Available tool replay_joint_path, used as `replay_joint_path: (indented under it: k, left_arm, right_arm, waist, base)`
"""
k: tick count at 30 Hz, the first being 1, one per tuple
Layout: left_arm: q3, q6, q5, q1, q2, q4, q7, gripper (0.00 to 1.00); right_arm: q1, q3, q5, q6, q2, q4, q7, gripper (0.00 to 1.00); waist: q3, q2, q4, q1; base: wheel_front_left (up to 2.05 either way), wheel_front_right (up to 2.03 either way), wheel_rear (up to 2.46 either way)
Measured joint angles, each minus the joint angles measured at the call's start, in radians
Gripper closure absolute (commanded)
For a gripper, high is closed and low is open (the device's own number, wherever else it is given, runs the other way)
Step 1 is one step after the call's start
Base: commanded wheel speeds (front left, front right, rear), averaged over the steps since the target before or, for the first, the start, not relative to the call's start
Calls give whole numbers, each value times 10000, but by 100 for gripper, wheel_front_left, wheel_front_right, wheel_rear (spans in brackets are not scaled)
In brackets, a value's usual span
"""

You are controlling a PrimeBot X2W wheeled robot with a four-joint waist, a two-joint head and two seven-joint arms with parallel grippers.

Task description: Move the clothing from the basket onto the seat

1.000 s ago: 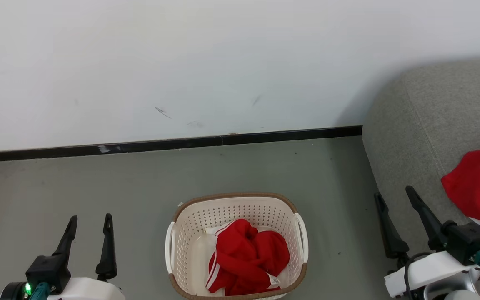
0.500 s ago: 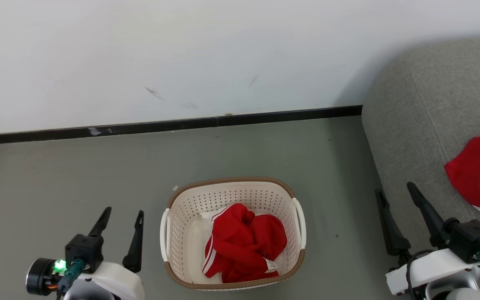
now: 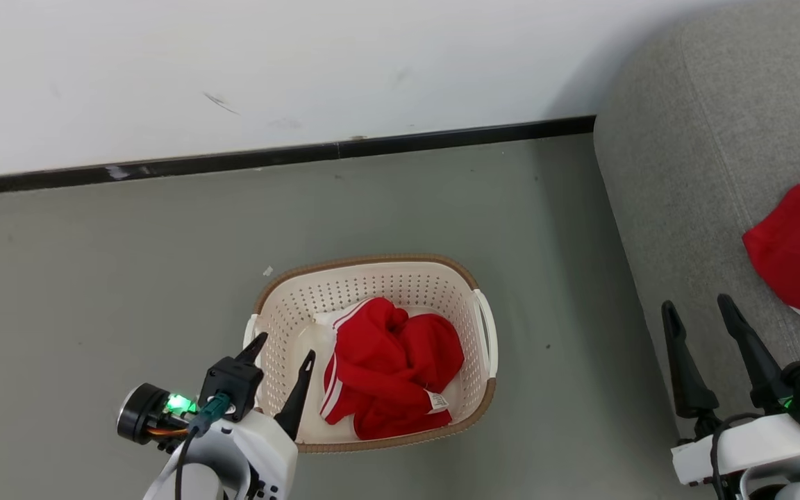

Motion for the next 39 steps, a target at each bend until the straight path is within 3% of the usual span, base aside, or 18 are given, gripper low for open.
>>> replay_joint_path:
  k: [16,39]
  left_arm:
    - [-583,-180,713,-1388,-35,1179,282,0]
    - [-1256,-353,1965,-3397,449,2364,408,0]
  right_arm:
    - [-545,159,376,0,4,-660,-6,0]
    - [-2384,940,1003,0,0,-614,-326,0]
  waist:
    - [1681,0,-535,0]
    - [4287,0,-1591,0]
  base:
    - [0,0,0]
    - [0,0,0]
